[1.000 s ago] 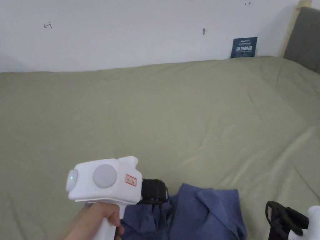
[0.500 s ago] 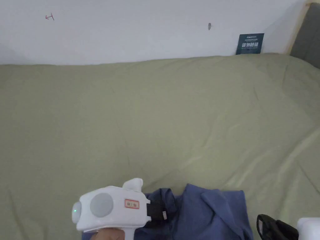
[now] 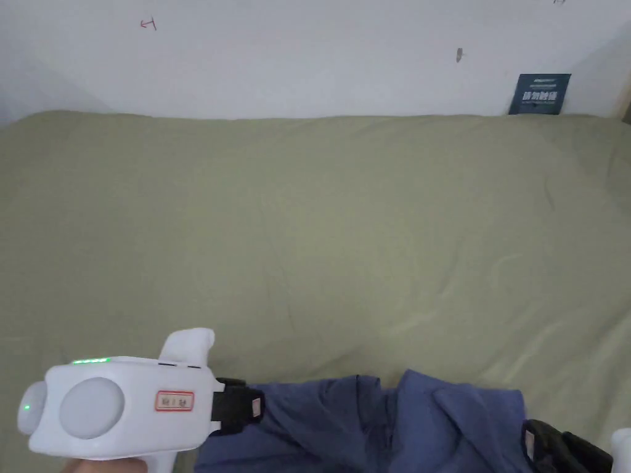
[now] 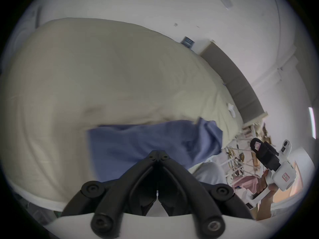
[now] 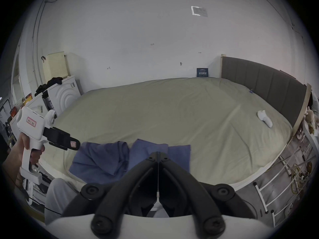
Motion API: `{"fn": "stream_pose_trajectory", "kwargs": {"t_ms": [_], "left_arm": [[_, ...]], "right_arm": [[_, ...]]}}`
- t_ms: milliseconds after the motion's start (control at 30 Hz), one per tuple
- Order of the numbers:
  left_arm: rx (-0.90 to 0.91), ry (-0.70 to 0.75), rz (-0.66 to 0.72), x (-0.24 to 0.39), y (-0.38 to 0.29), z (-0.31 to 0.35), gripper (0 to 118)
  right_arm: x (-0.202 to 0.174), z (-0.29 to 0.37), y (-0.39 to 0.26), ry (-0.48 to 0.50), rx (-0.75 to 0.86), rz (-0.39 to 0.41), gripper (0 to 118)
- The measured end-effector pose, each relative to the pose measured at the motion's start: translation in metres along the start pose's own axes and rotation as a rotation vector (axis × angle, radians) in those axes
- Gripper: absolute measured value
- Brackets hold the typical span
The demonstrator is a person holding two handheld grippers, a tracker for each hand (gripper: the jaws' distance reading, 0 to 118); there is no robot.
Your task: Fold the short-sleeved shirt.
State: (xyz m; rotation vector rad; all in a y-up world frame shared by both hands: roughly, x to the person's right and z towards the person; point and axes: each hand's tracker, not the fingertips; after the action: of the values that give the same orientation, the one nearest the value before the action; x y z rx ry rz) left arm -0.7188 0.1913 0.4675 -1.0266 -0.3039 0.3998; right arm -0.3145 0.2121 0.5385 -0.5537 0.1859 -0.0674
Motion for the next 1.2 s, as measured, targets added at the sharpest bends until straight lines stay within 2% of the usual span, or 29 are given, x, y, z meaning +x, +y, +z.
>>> {"fn": "stream_pose_trajectory", "kwargs": {"t_ms": [100, 133, 167, 200, 233, 267, 300, 367, 467, 633, 667, 700, 733, 767, 867, 1000, 1100, 1200], "left_arm": [[-0.003, 0.079, 0.064, -0.041, 0.0, 0.009, 0], [-0.004, 0.076, 0.082, -0.052, 0.0, 0.011, 6], [0.0, 0.049, 0.098, -0.06, 0.0, 0.005, 23], [0.011, 0.031, 0.109, -0.065, 0.001, 0.003, 66], [0.021, -0.009, 0.132, -0.071, 0.001, -0.002, 101], [0.001, -0.046, 0.142, -0.076, 0.002, -0.008, 117], [-0.026, -0.087, 0.159, -0.079, 0.003, -0.019, 118], [-0.032, -0.161, 0.183, -0.089, 0.005, -0.034, 117], [-0.069, -0.253, 0.246, -0.097, 0.003, -0.059, 101], [-0.07, -0.374, 0.334, -0.106, 0.002, -0.08, 98], [-0.067, -0.406, 0.369, -0.105, 0.003, -0.079, 93], [-0.076, -0.399, 0.359, -0.11, 0.004, -0.081, 67], [-0.095, -0.329, 0.326, -0.105, 0.004, -0.084, 21], [-0.096, -0.264, 0.305, -0.1, 0.0, -0.088, 15], [-0.078, -0.328, 0.388, -0.106, 0.0, -0.081, 15], [-0.014, -0.282, 0.399, -0.099, 0.0, -0.042, 14], [0.048, -0.202, 0.422, -0.106, -0.001, 0.006, 14], [0.115, -0.043, 0.399, -0.113, -0.005, 0.06, 15]], "right_arm": [[-0.013, -0.008, -0.003, 0.037, -0.023, -0.001, 3], [-0.018, -0.01, -0.004, 0.041, -0.032, 0.011, 3], [-0.022, -0.011, -0.004, 0.047, -0.04, 0.023, 3], [-0.025, -0.011, -0.005, 0.053, -0.042, 0.031, 3], [-0.028, -0.011, -0.004, 0.055, -0.044, 0.037, 3], [-0.03, -0.012, -0.004, 0.056, -0.047, 0.043, 3], [-0.031, -0.012, -0.003, 0.055, -0.049, 0.047, 3], [-0.031, -0.013, -0.002, 0.05, -0.054, 0.052, 3], [-0.029, -0.014, 0.0, 0.033, -0.061, 0.059, 3], [-0.024, -0.016, 0.001, 0.007, -0.078, 0.053, 3], [-0.023, -0.016, 0.0, 0.004, -0.08, 0.051, 3], [-0.023, -0.016, 0.0, 0.001, -0.084, 0.049, 3], [-0.022, -0.016, 0.0, 0.001, -0.085, 0.047, 3], [-0.022, -0.016, -0.001, 0.001, -0.087, 0.047, 3], [-0.022, -0.014, -0.001, -0.001, -0.09, 0.048, 3], [-0.023, -0.01, 0.003, 0.013, -0.072, 0.048, 3], [-0.024, -0.01, 0.006, 0.029, -0.057, 0.055, 3], [-0.026, -0.013, 0.008, 0.056, -0.046, 0.057, 3]]}}
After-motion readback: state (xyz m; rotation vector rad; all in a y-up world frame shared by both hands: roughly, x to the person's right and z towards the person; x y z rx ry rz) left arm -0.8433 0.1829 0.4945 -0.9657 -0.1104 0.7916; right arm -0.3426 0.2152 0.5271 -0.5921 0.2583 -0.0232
